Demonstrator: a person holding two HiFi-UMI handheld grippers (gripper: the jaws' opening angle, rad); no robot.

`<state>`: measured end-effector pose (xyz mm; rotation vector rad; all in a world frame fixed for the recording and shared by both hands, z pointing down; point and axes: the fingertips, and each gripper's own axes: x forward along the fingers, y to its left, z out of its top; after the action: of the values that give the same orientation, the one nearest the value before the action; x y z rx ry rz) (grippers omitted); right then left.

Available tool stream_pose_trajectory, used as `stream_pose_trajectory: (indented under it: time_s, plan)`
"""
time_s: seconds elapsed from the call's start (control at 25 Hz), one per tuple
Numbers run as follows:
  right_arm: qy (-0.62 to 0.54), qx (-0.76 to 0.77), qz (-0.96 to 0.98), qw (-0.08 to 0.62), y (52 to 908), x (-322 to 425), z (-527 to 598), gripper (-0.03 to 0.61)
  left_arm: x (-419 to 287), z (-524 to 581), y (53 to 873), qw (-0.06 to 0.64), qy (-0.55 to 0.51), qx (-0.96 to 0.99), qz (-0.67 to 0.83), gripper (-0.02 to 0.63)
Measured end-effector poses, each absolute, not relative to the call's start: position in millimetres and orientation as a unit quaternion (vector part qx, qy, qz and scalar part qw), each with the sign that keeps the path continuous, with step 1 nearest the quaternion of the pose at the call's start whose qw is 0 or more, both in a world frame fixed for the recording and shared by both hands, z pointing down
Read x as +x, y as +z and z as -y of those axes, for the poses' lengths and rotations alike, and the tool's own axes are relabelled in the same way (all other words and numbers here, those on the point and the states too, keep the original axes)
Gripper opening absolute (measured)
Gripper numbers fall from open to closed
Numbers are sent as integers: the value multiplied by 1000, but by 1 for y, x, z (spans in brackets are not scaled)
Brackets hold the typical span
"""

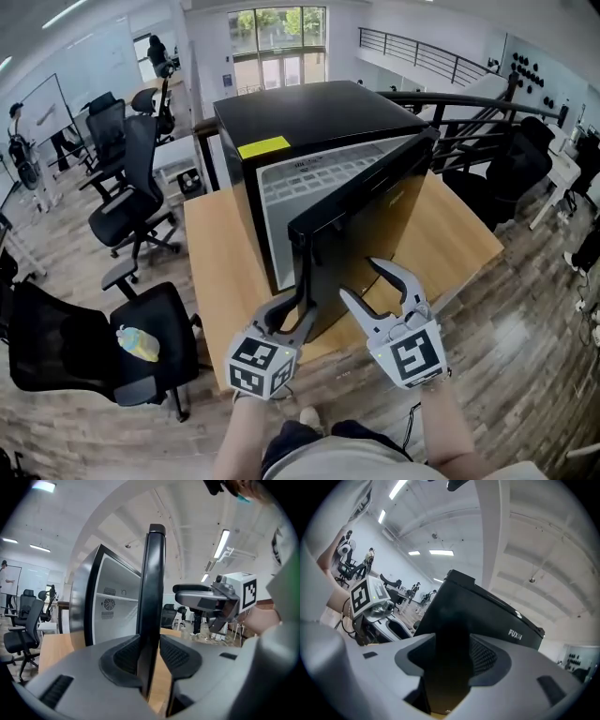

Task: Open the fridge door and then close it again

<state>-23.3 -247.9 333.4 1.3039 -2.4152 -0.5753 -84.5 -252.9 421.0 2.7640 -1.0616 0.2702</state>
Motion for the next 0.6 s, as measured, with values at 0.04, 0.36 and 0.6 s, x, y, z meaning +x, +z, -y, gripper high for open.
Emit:
stream_pose_trajectory:
  time_s: [0.04, 0.36, 0.6]
  plan:
    - [-190, 457, 855, 154, 335, -24, 244, 210, -83, 250, 421, 84, 90, 926, 357, 129]
    - [-123, 458, 874, 102, 351, -8, 209, 206, -49, 209, 421, 83, 81, 937, 331, 121]
    - [-95, 460, 880, 65, 353, 8, 181, 211, -21, 177, 422, 81, 80, 946, 303, 117]
